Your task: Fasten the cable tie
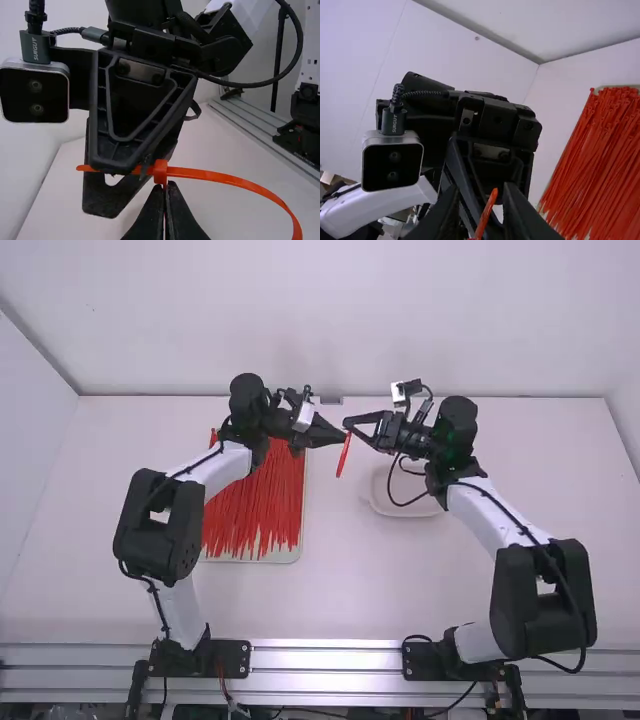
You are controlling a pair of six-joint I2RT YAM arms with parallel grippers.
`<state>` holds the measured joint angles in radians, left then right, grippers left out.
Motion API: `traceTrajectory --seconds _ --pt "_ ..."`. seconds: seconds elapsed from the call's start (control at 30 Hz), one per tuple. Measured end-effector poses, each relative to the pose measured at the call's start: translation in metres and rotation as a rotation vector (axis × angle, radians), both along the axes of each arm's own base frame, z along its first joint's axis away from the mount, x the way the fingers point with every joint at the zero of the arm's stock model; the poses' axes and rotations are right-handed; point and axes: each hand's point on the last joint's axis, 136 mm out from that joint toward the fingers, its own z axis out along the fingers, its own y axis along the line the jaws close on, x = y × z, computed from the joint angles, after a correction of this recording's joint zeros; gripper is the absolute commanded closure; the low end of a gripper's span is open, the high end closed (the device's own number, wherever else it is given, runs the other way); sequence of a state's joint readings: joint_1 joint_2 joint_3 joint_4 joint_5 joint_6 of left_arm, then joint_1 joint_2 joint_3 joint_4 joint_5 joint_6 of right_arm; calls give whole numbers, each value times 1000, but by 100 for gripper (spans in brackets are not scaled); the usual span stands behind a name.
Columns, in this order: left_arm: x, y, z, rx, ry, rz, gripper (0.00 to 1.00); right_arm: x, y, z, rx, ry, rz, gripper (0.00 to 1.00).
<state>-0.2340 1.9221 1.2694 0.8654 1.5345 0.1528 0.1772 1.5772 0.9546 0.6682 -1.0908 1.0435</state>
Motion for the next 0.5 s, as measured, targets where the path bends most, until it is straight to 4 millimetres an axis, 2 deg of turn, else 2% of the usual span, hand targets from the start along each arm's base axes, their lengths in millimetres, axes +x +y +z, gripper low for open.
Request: traceTrajectory --seconds 0.1,0.3,0.5 --pt "0 0 0 0 0 0 98 0 -1 0 1 2 0 79" --pt "2 0 -1 2 11 9 98 2 -4 0 1 3 -8 100" --pt "4 -1 -1 4 26 20 98 3 -4 1 2 1 -11 100"
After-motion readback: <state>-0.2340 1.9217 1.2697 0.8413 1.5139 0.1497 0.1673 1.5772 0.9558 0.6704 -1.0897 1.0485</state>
